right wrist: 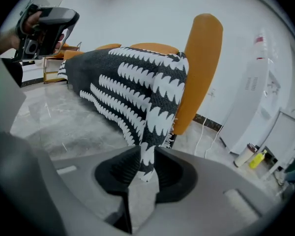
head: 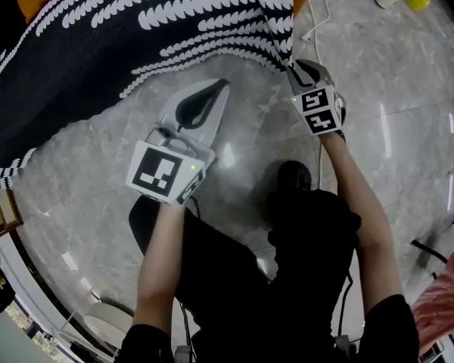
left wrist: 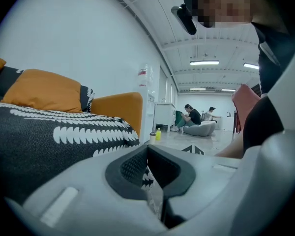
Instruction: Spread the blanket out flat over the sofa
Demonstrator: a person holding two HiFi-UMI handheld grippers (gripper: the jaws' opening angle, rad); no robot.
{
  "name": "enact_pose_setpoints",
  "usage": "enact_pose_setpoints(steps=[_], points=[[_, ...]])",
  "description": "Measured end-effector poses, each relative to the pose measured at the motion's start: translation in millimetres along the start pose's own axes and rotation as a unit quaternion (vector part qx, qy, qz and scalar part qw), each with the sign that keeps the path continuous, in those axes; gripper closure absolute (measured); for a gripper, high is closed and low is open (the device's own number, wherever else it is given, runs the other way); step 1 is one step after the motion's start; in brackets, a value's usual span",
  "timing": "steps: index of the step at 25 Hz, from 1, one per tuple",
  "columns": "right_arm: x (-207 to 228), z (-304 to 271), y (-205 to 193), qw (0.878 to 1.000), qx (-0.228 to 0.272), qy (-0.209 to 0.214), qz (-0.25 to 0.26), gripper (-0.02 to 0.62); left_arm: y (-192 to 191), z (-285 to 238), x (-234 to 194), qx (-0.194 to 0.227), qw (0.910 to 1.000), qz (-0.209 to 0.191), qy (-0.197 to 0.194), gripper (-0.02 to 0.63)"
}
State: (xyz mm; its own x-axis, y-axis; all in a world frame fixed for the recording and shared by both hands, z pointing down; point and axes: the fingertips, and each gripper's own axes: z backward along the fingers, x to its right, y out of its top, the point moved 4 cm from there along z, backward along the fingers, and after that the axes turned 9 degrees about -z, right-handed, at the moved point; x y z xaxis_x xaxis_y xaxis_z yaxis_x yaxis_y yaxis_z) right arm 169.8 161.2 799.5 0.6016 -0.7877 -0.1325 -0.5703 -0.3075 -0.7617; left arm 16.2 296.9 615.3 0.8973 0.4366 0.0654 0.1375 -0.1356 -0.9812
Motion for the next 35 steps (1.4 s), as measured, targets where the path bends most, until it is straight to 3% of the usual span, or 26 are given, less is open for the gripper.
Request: enact_pose_setpoints(steps=[8, 17, 23, 29, 35], points=[[-0.6, 50.0, 34.9, 0.999, -0.025, 0.045, -0.005, 0.505, 47.3, 11.1, -26.2, -0.027, 0.9991, 0.018, 0.026, 0.595], [17.1, 163.8, 135.6, 0.997, -0.02, 0.068, -0.011, 0.505, 152.2, 36.7, -27.0, -0.046, 0.9978, 0.029, 0.037, 0.595], [31.3, 247.4, 223.4, 0.996, -0.016, 0.085, -0.007, 0.505, 260.4, 50.1, -7.9, -0.062, 0.9964, 0.05, 0.027, 0.595], [49.1, 326.0, 326.7, 0.993, 0.009, 0.115, 0.001, 0.505, 380.2, 59.3, -4.1, -0.056, 0.9946, 0.079, 0.038, 0.595], [67.3, 389.2, 416.8, 0.991, 0.038, 0.13, 0.002, 0.505, 475.1, 63.2, 2.5, -0.047, 0.9936, 0.096, 0.037, 0.595]])
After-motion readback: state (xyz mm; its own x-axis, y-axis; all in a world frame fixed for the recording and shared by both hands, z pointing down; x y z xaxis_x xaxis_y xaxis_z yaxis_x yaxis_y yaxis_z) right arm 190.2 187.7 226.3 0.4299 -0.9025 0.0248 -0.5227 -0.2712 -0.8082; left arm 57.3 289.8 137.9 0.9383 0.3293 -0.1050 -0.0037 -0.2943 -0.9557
